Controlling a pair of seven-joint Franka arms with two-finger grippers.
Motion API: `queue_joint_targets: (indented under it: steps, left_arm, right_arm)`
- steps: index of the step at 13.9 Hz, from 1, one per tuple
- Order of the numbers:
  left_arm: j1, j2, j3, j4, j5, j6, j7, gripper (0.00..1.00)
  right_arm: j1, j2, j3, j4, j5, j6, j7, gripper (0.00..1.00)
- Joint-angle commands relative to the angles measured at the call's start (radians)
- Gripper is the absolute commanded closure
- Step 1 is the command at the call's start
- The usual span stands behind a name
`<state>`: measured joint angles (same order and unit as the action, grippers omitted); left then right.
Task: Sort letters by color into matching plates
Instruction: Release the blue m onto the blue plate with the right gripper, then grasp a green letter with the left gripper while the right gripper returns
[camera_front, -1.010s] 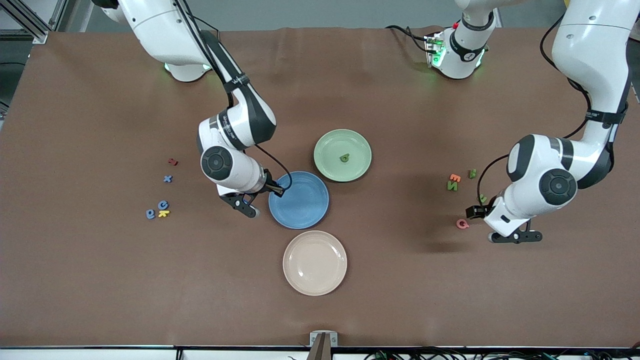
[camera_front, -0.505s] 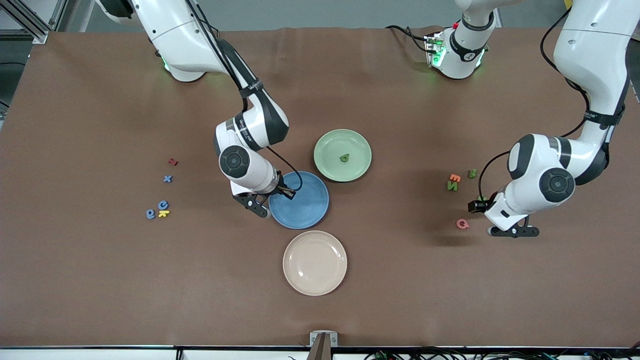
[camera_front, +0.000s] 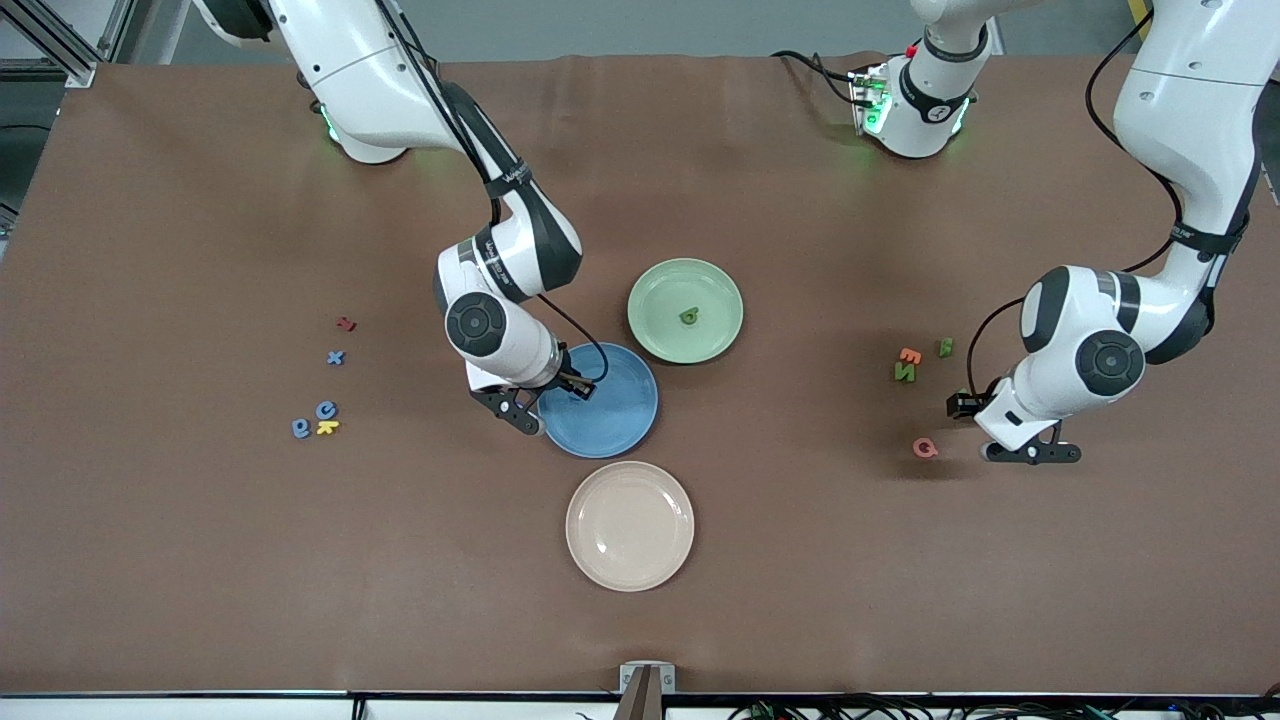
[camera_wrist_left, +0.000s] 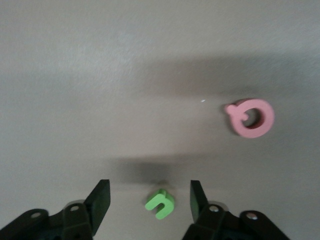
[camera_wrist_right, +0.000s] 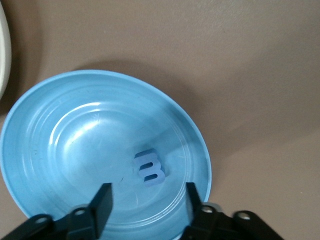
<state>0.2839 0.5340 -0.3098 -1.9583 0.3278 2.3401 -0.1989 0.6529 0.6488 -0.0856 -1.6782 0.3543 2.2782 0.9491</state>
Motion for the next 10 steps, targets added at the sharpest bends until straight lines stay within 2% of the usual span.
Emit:
queue_joint_targets:
  steps: [1, 5, 7, 9, 10]
  left_arm:
    - [0.021, -0.014, -0.012, -0.05, 0.014, 0.021, -0.017, 0.31]
    - [0.034, -0.016, -0.012, -0.108, 0.007, 0.093, -0.019, 0.33]
    - [0.052, -0.016, -0.012, -0.119, 0.008, 0.11, -0.019, 0.35]
    - [0.052, -0.013, -0.012, -0.12, 0.008, 0.11, -0.019, 0.45]
    - [0.052, -0.012, -0.012, -0.123, 0.008, 0.111, -0.019, 0.54]
  right_arm:
    - [-0.028, -0.043, -0.026, 0.017, 0.003, -0.118, -0.019, 0.0]
    - [-0.145, -0.145, -0.083, -0.026, -0.018, -0.293, -0.384, 0.0]
    - [-0.179, -0.196, -0.134, -0.102, -0.11, -0.28, -0.594, 0.0]
    - [-0.234, -0.231, -0.178, -0.162, -0.133, -0.264, -0.795, 0.0]
    - [-0.261, -0.251, -0.197, -0.196, -0.135, -0.255, -0.902, 0.0]
